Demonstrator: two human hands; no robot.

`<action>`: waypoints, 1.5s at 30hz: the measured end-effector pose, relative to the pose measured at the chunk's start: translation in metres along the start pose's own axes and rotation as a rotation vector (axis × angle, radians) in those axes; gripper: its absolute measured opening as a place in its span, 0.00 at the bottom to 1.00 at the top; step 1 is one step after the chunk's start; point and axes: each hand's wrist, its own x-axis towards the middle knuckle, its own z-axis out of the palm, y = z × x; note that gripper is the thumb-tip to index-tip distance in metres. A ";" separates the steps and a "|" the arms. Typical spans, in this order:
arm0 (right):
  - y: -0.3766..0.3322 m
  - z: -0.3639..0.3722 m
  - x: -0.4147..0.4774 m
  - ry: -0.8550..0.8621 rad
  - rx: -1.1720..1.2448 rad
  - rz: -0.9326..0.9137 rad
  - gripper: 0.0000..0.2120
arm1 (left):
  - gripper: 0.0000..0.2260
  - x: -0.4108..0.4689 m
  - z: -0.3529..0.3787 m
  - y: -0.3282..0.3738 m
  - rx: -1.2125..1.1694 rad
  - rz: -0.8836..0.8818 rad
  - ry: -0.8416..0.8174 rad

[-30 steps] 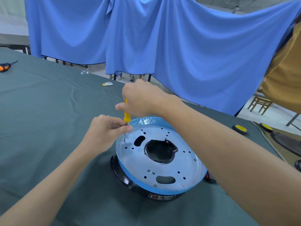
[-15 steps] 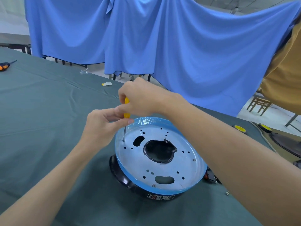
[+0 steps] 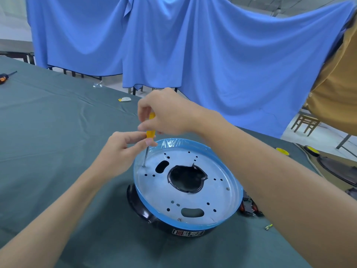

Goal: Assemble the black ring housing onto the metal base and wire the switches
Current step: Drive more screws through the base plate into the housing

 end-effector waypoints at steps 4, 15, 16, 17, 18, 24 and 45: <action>0.000 0.004 0.003 0.066 -0.085 0.027 0.10 | 0.07 -0.001 0.001 0.002 0.040 0.011 -0.048; 0.000 0.001 0.001 0.028 -0.056 -0.005 0.06 | 0.06 -0.001 0.003 0.003 -0.017 0.037 -0.037; 0.000 0.003 0.001 0.042 -0.079 0.017 0.09 | 0.03 -0.001 0.005 0.002 0.003 0.047 0.003; -0.001 0.006 0.002 0.054 -0.110 0.036 0.13 | 0.02 -0.001 0.007 0.002 0.003 0.054 0.059; -0.001 0.009 0.003 0.060 -0.144 0.057 0.17 | 0.03 -0.001 0.009 0.002 0.006 0.052 0.116; 0.001 0.007 -0.001 -0.048 -0.073 -0.018 0.10 | 0.04 -0.001 0.002 0.000 -0.048 0.024 0.041; 0.000 0.017 0.002 -0.042 -0.077 0.090 0.11 | 0.06 0.000 0.014 0.001 -0.034 0.056 0.162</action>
